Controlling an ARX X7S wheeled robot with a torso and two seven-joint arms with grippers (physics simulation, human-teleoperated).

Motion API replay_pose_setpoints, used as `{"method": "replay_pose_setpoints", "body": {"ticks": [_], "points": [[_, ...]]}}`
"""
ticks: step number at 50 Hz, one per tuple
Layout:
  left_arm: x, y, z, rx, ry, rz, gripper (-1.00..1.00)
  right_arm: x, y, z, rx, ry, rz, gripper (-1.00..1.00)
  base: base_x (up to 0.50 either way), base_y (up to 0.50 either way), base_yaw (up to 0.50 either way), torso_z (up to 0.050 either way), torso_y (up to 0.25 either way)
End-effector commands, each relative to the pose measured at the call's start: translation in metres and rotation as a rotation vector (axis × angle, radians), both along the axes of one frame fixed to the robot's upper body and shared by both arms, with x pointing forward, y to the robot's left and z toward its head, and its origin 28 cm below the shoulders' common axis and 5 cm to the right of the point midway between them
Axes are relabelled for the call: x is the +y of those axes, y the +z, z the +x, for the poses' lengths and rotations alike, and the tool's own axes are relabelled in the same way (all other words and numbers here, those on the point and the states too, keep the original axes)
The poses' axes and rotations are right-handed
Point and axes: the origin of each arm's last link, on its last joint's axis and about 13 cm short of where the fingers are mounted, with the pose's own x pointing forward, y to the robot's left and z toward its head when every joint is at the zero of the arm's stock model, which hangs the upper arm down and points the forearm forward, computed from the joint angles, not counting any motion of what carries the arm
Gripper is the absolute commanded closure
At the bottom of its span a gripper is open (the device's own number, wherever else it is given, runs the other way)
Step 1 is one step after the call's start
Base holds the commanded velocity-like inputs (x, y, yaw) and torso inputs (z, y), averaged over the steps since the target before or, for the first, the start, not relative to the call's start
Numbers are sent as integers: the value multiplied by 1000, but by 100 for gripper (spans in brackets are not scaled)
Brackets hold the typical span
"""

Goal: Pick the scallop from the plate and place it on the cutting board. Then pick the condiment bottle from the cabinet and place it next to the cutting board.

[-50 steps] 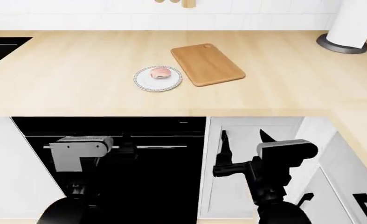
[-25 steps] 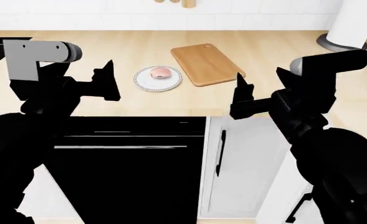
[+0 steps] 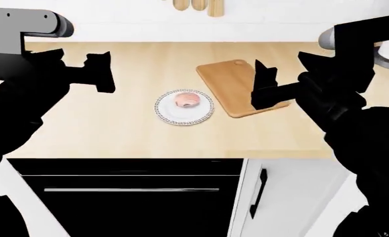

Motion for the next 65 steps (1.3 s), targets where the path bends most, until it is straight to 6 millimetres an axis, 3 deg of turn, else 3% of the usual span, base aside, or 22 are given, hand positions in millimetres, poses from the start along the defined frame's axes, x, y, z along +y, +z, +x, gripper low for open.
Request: {"method": "replay_pose_setpoints", "body": {"ticks": [1, 11, 22, 30, 48, 65], "points": [[3, 2, -2, 27, -3, 9, -100, -2, 1, -3, 16, 15, -9, -100, 469, 383, 0, 0, 0], [1, 6, -2, 40, -13, 32, -100, -4, 4, -6, 33, 23, -10, -100, 491, 210, 0, 0, 0], [-2, 35, 30, 73, -29, 56, -100, -8, 29, 8, 57, 26, -23, -100, 500, 0, 0, 0, 1], [-4, 41, 38, 134, -71, 111, -100, -8, 41, 14, 117, 74, -39, -100, 500, 0, 0, 0, 1], [0, 35, 32, 170, -77, 92, -100, -6, 38, 11, 162, 121, -49, -100, 208, 0, 0, 0, 1], [-2, 33, 32, 173, -77, 89, -100, 20, 27, -9, 542, 336, 41, -100, 8, 0, 0, 0, 0]]}}
